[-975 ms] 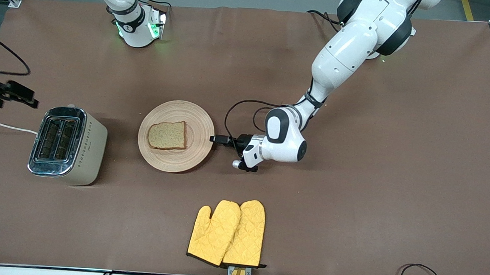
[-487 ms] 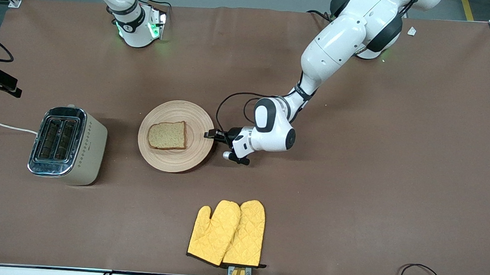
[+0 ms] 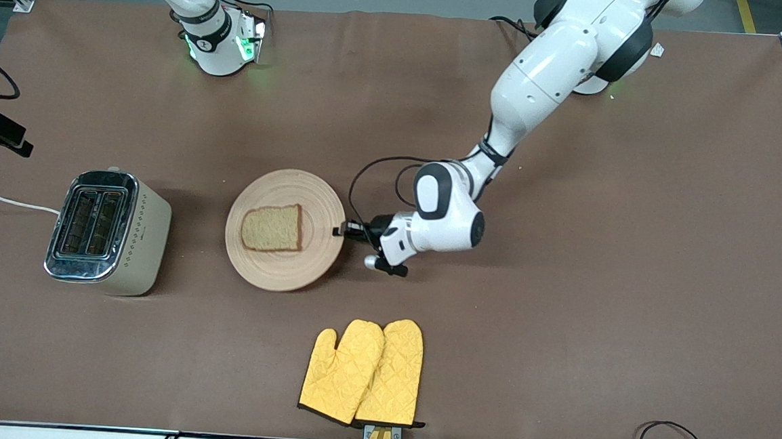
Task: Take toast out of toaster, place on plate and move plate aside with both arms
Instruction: 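Slide the plate with the left gripper away from the toaster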
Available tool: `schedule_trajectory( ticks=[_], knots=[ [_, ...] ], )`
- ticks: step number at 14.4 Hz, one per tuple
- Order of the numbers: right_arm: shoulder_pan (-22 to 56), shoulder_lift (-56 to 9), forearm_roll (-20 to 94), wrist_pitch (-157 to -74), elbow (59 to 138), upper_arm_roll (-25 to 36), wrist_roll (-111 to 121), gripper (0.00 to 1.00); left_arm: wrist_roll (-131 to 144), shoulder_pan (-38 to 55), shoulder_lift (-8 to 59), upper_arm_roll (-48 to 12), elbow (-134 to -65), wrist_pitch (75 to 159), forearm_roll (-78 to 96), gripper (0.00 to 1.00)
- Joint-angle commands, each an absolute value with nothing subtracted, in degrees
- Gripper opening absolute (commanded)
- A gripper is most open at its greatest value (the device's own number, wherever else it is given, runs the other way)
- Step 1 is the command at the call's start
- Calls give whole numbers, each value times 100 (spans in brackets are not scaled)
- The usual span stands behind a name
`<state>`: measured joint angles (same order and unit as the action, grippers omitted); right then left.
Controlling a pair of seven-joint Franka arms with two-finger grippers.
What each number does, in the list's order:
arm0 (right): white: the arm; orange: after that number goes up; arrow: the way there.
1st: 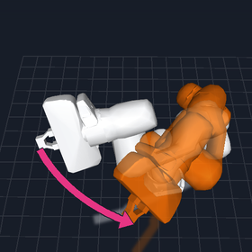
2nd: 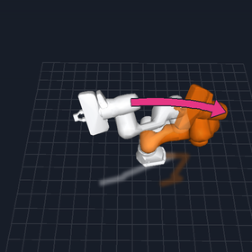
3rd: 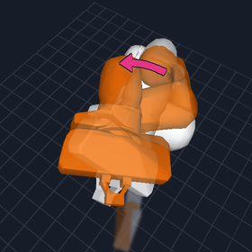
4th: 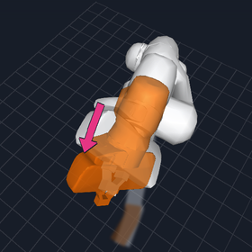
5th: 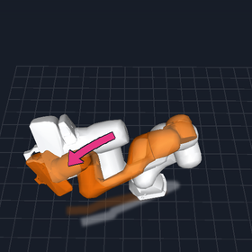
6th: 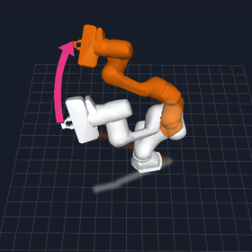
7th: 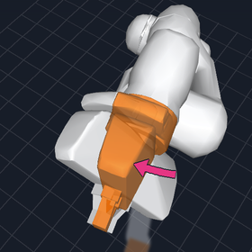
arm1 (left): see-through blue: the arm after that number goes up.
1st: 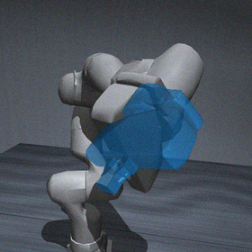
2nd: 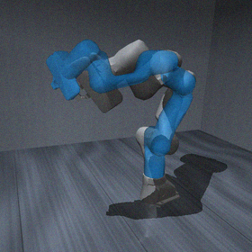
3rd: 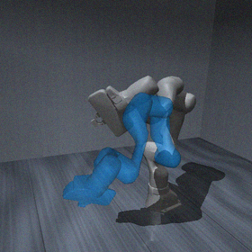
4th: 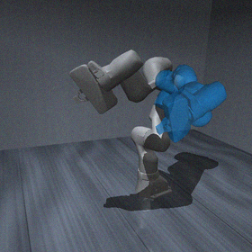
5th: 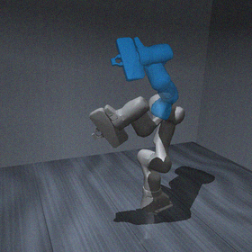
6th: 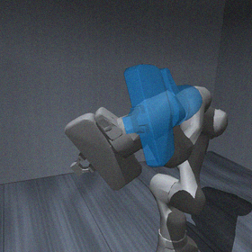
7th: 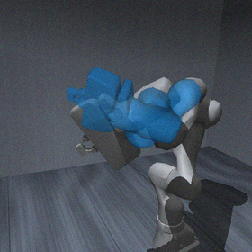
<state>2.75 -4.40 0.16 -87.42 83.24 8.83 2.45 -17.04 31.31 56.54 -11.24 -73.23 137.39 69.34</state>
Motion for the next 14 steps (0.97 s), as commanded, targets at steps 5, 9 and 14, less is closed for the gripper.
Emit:
schedule_trajectory(
  ticks=[5, 9, 14],
  knots=[
    [360, -352, -97, -8728, 8358, 835, 105, 100, -2255, 584, 4966, -1257, -7453, 10991, 5582, 0],
    [352, -387, -79, -8754, 8341, 835, 141, 100, -3477, -1015, 5062, -1169, -7339, 9241, 5354, 0],
    [316, -387, -26, -8745, 8341, 844, 141, 100, -4710, -2258, 5449, -1020, -7339, 8886, 4387, 0]
  ],
)
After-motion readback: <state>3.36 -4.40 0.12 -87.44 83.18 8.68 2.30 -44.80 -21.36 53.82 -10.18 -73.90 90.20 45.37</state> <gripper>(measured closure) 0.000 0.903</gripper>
